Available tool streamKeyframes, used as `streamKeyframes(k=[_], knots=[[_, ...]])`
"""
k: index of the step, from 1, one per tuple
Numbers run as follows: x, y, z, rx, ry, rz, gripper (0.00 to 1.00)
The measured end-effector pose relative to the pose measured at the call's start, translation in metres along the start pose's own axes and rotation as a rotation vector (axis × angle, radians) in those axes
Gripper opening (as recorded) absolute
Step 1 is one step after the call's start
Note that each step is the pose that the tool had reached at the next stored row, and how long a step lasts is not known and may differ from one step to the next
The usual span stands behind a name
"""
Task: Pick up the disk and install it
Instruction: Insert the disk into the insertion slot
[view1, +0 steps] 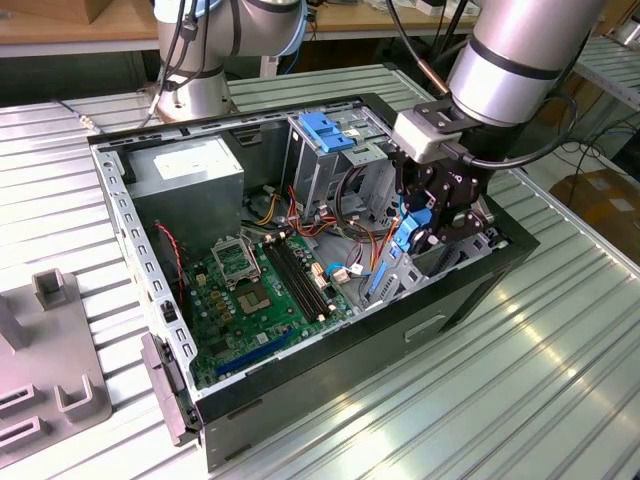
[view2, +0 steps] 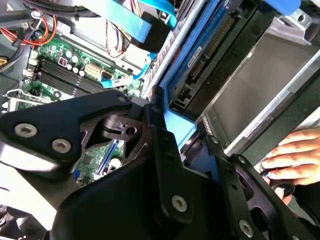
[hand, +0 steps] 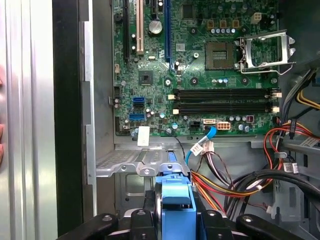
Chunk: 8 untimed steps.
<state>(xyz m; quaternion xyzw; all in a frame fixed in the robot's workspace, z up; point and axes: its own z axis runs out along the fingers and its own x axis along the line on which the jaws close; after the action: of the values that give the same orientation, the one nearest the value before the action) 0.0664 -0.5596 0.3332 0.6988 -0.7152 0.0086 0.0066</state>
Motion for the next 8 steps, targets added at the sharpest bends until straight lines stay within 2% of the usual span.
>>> streamKeyframes(k=[8], knots=[[-0.0001, -0.0001, 0.0007, -0.0003, -0.0014, 0.000, 0.38]])
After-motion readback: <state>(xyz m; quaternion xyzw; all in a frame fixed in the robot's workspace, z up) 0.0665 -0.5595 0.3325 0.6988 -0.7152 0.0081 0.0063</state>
